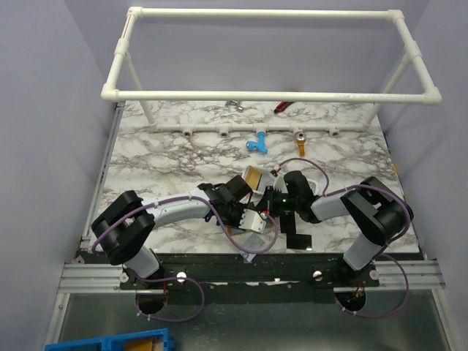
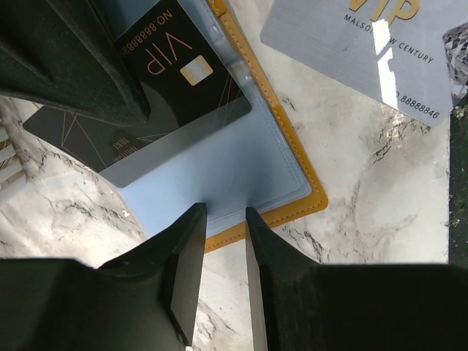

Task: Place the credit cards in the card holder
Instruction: Insert the credit card into the card holder.

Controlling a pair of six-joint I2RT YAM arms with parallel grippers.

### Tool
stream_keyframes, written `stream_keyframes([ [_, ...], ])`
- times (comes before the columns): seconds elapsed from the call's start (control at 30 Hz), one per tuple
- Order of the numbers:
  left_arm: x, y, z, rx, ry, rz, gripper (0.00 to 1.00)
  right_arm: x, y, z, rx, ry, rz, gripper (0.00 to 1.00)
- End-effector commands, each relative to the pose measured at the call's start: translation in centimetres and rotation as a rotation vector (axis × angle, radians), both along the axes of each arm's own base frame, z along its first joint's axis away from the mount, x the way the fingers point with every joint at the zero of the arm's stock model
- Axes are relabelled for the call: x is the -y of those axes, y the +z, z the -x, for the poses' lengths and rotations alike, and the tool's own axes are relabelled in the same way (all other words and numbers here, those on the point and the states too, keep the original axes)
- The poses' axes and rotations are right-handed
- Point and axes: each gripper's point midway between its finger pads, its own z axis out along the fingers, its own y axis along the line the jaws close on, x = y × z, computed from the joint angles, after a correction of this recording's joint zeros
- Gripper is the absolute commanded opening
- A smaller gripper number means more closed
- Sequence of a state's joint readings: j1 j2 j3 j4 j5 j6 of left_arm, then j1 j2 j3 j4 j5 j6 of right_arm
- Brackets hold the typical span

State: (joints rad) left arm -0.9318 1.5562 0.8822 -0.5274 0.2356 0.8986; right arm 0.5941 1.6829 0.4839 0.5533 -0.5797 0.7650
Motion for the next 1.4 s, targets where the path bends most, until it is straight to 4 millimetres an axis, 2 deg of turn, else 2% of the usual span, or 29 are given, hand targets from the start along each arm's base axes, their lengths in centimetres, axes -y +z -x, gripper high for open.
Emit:
stream_keyframes([
  [0.0, -2.0, -1.9, 2.1, -0.075, -0.015, -0.081, 0.29, 2.0, -2.9, -0.2, -0.025, -0.090, 0.108, 0.02],
  [0.17, -1.8, -1.1, 2.0, -0.064, 0.001, -0.047, 0.29, 2.8, -3.2, -0.1, -0.030, -0.121, 0.156, 0.26],
  [0.27, -2.2, -1.4, 2.0, -0.057, 0.004, -0.049, 0.29, 3.6, -3.3, -0.1, -0.036, -0.139, 0.206, 0.42],
  [0.37, -2.5, -1.9, 2.0, -0.052, 0.005, -0.060, 0.29, 4.4, -2.9, 0.0, -0.034, -0.156, 0.252, 0.51],
  [0.53, -2.2, -1.8, 1.9, -0.047, 0.002, -0.052, 0.29, 5.1, -1.9, -0.2, -0.008, -0.168, 0.285, 0.51],
  [0.73, -2.0, -1.8, 1.8, -0.046, 0.003, -0.049, 0.29, 4.0, -2.2, 0.3, -0.015, -0.121, 0.270, 0.48],
  [1.03, -2.1, -2.1, 1.8, -0.045, 0.008, -0.050, 0.29, 1.2, -1.7, 1.7, 0.047, -0.004, 0.302, 0.30],
  [1.37, -2.0, -2.1, 1.8, -0.041, 0.011, -0.037, 0.29, 0.0, -0.2, 2.2, 0.104, 0.052, 0.280, 0.38],
])
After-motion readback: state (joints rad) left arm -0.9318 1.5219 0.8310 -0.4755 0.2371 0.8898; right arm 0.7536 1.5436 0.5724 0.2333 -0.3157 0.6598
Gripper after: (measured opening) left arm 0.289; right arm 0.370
